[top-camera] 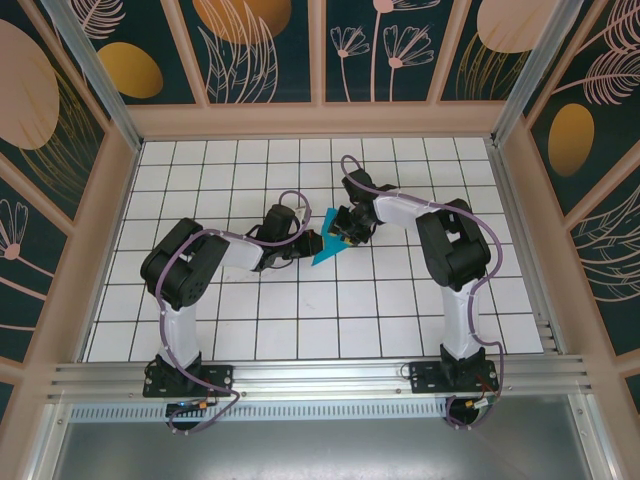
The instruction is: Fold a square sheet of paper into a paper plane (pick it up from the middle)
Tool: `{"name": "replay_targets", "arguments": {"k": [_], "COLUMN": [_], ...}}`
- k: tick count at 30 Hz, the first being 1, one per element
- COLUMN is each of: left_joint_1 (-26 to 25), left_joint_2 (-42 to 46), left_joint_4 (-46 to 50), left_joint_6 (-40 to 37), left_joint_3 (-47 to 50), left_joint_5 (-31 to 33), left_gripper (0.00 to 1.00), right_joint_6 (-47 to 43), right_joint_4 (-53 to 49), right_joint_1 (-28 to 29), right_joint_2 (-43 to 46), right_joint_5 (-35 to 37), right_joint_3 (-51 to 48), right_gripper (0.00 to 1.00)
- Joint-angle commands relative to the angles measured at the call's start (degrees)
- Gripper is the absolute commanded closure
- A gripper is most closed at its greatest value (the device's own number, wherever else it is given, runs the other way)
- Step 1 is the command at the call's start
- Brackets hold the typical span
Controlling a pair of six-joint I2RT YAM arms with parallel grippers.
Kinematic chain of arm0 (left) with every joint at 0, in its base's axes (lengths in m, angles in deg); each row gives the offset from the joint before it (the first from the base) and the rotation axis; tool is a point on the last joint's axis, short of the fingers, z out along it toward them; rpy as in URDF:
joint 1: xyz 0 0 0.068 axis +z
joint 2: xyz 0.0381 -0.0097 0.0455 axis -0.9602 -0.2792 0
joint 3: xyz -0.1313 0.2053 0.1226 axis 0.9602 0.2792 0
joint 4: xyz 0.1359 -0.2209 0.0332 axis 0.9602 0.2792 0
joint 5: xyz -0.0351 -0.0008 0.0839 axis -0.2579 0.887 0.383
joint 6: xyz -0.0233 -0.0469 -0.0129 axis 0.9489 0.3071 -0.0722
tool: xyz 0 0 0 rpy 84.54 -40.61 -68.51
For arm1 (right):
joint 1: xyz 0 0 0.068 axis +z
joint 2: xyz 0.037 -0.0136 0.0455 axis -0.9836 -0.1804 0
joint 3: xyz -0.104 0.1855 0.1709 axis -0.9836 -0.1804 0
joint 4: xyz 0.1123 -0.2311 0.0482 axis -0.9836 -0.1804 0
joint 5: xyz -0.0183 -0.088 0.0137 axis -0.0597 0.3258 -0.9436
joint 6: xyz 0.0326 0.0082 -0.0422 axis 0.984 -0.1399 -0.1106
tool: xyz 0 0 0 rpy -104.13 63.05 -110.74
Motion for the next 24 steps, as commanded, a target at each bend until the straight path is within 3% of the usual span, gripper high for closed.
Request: {"name": "replay_targets", "arguments": {"k": [1, 24], "left_joint_1": [0.6, 0.8], "left_joint_2": [-0.2, -3.4], "left_joint_4": [-2.6, -1.7], "left_joint_6": [0.0, 0.3], "left_joint_3": [-1.0, -4.5], "left_joint_5": [-1.4, -0.1], "left_gripper": [0.89, 0.91], "right_joint_6": [0.9, 0.9], "right_joint_4": [-5.0, -4.3], "right_joint_1": [-1.0, -1.1], "right_joint_2": [-10.8, -10.4], "right_joint_5": [11.8, 11.5], "right_joint_3": [-6.1, -6.9], "right_gripper": [0.62, 0.63]}}
